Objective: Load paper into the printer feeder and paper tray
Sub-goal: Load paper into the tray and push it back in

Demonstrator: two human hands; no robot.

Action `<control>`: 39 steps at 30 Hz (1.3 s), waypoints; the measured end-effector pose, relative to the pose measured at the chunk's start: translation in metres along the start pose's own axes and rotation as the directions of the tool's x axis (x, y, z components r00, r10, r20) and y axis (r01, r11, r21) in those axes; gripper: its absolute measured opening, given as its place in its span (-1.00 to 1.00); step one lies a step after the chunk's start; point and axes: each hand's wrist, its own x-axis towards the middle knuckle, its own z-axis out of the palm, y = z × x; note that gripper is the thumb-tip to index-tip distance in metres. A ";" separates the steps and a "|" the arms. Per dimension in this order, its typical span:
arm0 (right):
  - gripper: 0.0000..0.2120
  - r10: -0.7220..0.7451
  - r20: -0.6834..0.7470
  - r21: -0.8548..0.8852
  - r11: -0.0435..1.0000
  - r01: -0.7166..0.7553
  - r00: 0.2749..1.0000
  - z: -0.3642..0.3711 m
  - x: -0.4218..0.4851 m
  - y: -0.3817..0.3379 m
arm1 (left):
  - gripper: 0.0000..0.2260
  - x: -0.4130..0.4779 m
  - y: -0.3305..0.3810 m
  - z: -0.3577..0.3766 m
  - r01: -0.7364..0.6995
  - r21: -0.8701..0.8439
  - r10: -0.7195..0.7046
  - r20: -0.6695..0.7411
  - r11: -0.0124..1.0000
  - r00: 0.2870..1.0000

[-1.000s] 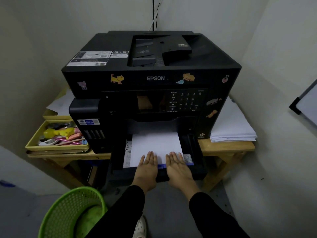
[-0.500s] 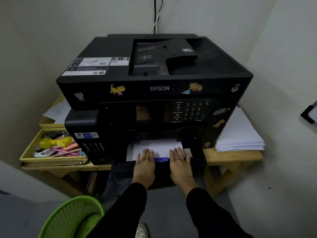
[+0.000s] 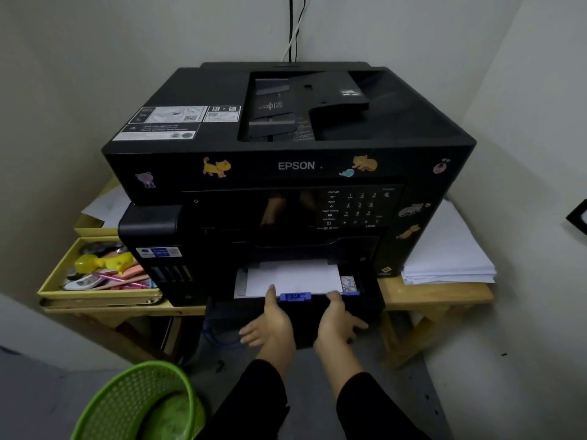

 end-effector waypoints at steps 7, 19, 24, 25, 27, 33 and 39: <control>0.30 0.095 0.135 0.241 0.962 -0.125 0.986 0.011 -0.010 -0.023 | 0.04 -0.017 0.013 -0.001 0.064 -0.279 0.006 0.245 0.958 0.970; 0.21 0.073 0.250 0.317 0.936 -0.154 0.965 0.034 0.000 -0.065 | 0.10 -0.006 0.058 0.020 -0.038 -0.319 0.150 0.334 0.947 0.931; 0.22 0.082 0.238 0.344 0.925 -0.163 0.968 0.042 0.003 -0.063 | 0.04 -0.003 0.061 0.024 -0.007 -0.382 0.151 0.348 0.924 0.925; 0.22 0.086 0.229 0.350 0.922 -0.165 0.970 0.044 0.003 -0.063 | 0.05 -0.004 0.061 0.025 -0.018 -0.386 0.156 0.331 0.922 0.931; 0.17 0.067 0.221 0.364 0.920 -0.146 0.973 0.046 0.001 -0.064 | 0.05 -0.003 0.061 0.026 -0.031 -0.394 0.162 0.303 0.919 0.939; 0.11 0.038 0.216 0.381 0.917 -0.120 0.976 0.049 0.000 -0.064 | -0.06 0.002 0.060 0.029 -0.006 -0.422 0.159 0.329 0.907 0.931; 0.01 0.026 0.224 0.368 0.923 -0.109 0.974 0.047 -0.001 -0.064 | -0.04 0.002 0.059 0.029 0.016 -0.449 0.143 0.318 0.893 0.937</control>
